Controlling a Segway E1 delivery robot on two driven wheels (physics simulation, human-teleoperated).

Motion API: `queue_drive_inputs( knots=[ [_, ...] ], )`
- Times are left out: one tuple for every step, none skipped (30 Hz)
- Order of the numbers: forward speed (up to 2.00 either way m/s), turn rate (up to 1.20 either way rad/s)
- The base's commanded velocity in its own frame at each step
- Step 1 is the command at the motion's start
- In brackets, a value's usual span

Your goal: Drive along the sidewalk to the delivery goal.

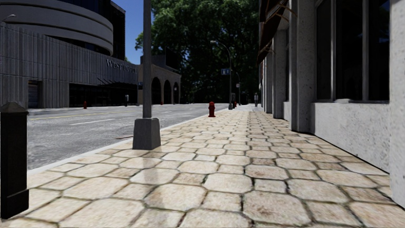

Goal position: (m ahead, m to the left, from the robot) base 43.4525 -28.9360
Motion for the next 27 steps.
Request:
queue_drive_inputs(
  knots=[
    [2.0, -0.26],
    [2.0, -0.26],
    [2.0, -0.26],
    [2.0, -0.26],
    [2.0, -0.26],
    [2.0, -0.26],
    [2.0, -0.26],
    [2.0, -0.26],
    [2.0, -0.26],
    [2.0, -0.26],
    [2.0, -0.26],
    [2.0, -0.26],
    [2.0, -0.26],
    [2.0, -0.26],
    [2.0, -0.26],
    [2.0, -0.26],
    [2.0, -0.26],
    [2.0, -0.26],
    [2.0, -0.26],
    [2.0, -0.26],
    [2.0, -0.26],
    [2.0, -0.26],
    [2.0, -0.26],
    [2.0, -0.26],
    [2.0, -0.26],
    [2.0, -0.26],
    [2.0, -0.26]
  ],
)
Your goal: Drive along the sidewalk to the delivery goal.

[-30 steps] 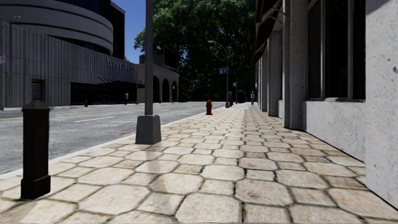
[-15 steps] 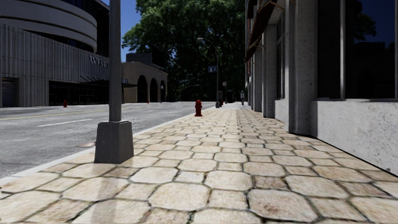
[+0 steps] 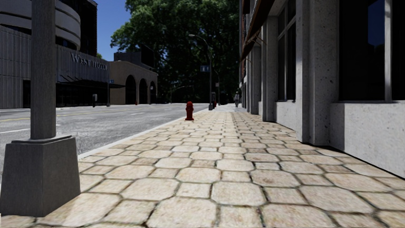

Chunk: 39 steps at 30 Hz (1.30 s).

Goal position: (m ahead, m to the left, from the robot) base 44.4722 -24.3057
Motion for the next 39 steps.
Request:
queue_drive_inputs(
  knots=[
    [2.0, -0.26],
    [2.0, -0.26],
    [2.0, -0.26],
    [2.0, -0.26],
    [2.0, -0.26],
    [2.0, -0.26],
    [2.0, -0.26],
    [2.0, -0.26],
    [2.0, -0.26],
    [2.0, -0.26],
    [2.0, -0.26],
    [2.0, -0.26],
    [2.0, -0.26],
    [2.0, -0.26],
    [2.0, -0.26],
    [2.0, -0.26],
    [2.0, -0.26],
    [2.0, -0.26],
    [2.0, -0.26],
    [2.0, -0.26],
    [2.0, -0.26],
    [2.0, -0.26],
    [2.0, -0.06],
    [2.0, 0.0],
    [2.0, 0.0],
    [2.0, 0.0],
    [2.0, 0.0],
    [2.0, 0.0],
    [2.0, 0.0],
    [2.0, 0.0],
    [2.0, 0.0],
    [2.0, 0.0],
    [2.0, 0.0],
    [2.0, 0.0],
    [2.0, 0.0],
    [2.0, 0.0],
    [2.0, 0.0],
    [2.0, 0.0],
    [2.0, 0.0]
  ],
)
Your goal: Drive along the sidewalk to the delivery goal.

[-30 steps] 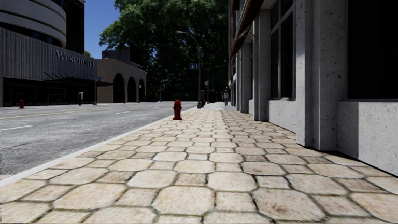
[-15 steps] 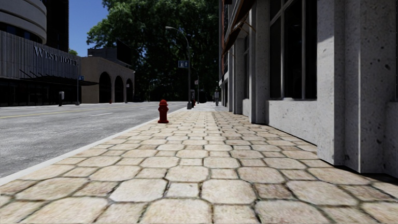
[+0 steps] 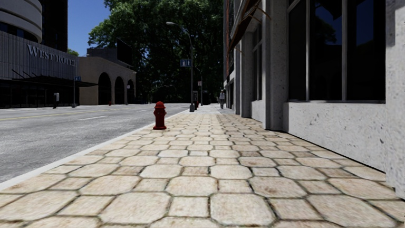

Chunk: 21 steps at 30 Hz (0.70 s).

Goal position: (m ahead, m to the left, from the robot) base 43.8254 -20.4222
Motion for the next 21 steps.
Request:
queue_drive_inputs(
  knots=[
    [2.0, 0.0],
    [2.0, 0.0],
    [2.0, 0.0],
    [2.0, 0.0],
    [2.0, 0.0],
    [2.0, 0.0],
    [2.0, 0.0],
    [2.0, 0.0],
    [2.0, 0.0],
    [2.0, 0.0],
    [2.0, 0.0],
    [2.0, 0.0],
    [2.0, 0.0],
    [2.0, 0.0],
    [2.0, 0.0],
    [2.0, 0.0],
    [2.0, 0.0],
    [2.0, 0.0],
    [2.0, 0.0],
    [2.0, 0.0],
    [2.0, 0.0]
  ],
)
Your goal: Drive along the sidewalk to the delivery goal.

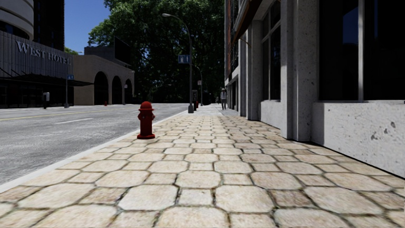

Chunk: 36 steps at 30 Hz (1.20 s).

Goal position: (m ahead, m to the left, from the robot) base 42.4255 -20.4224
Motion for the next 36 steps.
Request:
queue_drive_inputs(
  knots=[
    [2.0, 0.0],
    [2.0, 0.0],
    [2.0, 0.0],
    [2.0, 0.0],
    [2.0, 0.0],
    [2.0, 0.0],
    [2.0, 0.0],
    [2.0, 0.0],
    [2.0, 0.0],
    [2.0, 0.0],
    [2.0, 0.0],
    [2.0, 0.0],
    [2.0, 0.0],
    [2.0, 0.0],
    [2.0, 0.0],
    [2.0, 0.0],
    [2.0, 0.0],
    [2.0, 0.0],
    [2.0, 0.0],
    [2.0, 0.0],
    [2.0, 0.0],
    [2.0, 0.0],
    [2.0, 0.0],
    [2.0, 0.0],
    [2.0, 0.0],
    [2.0, 0.0],
    [2.0, -0.03],
    [2.0, -0.09],
    [2.0, -0.1],
    [2.0, -0.11],
    [2.0, -0.11],
    [2.0, -0.11],
    [2.0, -0.11],
    [2.0, -0.12],
    [2.0, -0.12],
    [2.0, -0.13]
  ],
)
